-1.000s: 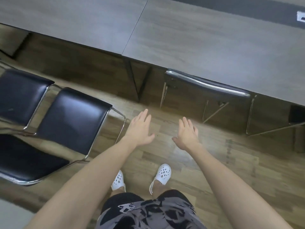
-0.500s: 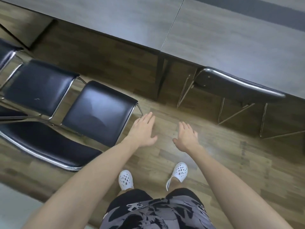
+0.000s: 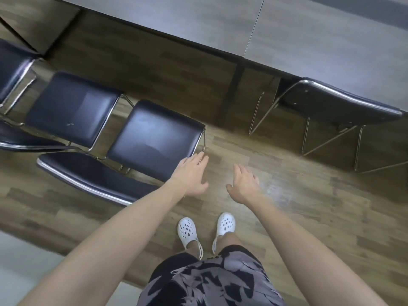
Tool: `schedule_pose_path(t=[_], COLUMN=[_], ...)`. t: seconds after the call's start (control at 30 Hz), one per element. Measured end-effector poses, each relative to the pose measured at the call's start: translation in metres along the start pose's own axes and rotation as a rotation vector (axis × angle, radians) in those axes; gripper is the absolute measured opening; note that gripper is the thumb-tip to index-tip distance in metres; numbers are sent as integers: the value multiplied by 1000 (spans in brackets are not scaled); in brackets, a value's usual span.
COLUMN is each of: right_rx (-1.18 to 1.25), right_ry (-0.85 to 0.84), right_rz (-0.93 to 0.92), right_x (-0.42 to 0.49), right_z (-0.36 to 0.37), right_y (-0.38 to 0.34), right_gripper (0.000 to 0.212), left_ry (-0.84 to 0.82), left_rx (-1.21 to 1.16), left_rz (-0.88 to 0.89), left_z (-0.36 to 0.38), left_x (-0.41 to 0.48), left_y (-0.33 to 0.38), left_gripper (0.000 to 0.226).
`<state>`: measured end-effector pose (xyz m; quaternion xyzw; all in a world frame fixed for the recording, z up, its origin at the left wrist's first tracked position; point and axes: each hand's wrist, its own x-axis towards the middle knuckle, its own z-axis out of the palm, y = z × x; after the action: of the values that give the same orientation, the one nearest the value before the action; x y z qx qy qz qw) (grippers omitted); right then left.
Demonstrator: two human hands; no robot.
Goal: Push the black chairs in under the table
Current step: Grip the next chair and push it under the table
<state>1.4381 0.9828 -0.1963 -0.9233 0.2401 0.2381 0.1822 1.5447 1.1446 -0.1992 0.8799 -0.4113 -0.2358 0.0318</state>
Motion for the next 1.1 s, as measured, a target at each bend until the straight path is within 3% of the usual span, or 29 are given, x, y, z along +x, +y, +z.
schedule_pose_path(t=[0.4,0.73,1.1], right_rx=[-4,-53,-69], right_ry=[-65,-92,-77], right_rz=[-61,-147,-122], right_x=[6,29,53], right_z=[10,6,20], right_y=[-13,-28,-76], right_gripper=[67,57,55], left_ry=[-30,-65,-57], left_rx=[-32,-16,-2], left_rz=[-138,-220,-203], left_z=[3,3,-1], left_x=[-18,-24,-19], left_y=[-22,-40,-97], left_gripper=[84,85,84])
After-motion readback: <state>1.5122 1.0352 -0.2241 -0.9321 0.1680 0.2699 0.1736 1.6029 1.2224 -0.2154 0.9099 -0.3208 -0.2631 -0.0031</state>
